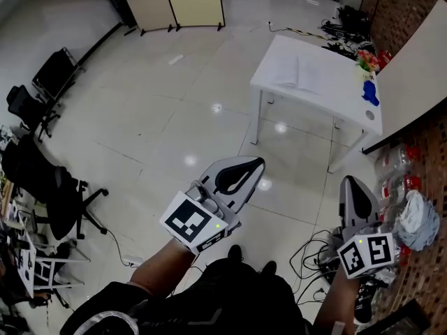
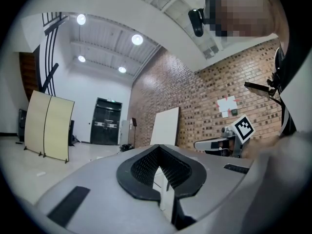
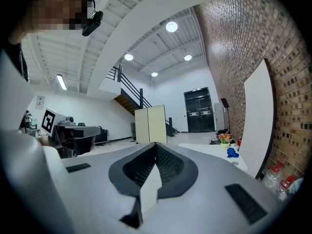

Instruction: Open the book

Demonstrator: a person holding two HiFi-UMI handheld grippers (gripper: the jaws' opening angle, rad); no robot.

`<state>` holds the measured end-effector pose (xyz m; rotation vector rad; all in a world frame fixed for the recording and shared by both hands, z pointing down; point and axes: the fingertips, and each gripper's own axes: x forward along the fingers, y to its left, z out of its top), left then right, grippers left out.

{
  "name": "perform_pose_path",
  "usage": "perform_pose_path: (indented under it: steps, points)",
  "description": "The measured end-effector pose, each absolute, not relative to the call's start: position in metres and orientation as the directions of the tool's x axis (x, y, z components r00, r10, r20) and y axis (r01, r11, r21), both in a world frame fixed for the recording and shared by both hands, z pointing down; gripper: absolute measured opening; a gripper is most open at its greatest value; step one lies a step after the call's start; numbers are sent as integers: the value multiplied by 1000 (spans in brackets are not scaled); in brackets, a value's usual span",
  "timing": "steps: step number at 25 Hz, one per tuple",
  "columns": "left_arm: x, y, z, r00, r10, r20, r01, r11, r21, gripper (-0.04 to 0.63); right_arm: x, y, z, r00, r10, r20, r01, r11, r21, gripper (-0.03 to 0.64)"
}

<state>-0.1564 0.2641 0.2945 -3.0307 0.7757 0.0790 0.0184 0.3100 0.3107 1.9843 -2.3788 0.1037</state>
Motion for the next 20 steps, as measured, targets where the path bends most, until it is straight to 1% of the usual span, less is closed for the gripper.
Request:
perform_pose_path:
  steps: [7, 11, 15, 20]
  points:
    - [-133, 304, 282, 881, -468, -61, -469, -883, 2, -2, 30, 351, 297, -196, -978, 68, -980, 197, 17, 0]
    - [-123, 322, 279, 884, -463, -61, -464, -886, 5, -2, 36, 367, 296, -208, -976, 62, -978, 208, -8, 0]
    - [-113, 334, 280, 884, -464, -61, -463, -886, 16, -2, 43, 382, 292, -206, -976, 69, -978, 208, 26, 0]
    - [-108, 344, 274, 883, -465, -65, -465, -885, 10, -2, 48, 389, 291, -209, -976, 56, -978, 210, 10, 0]
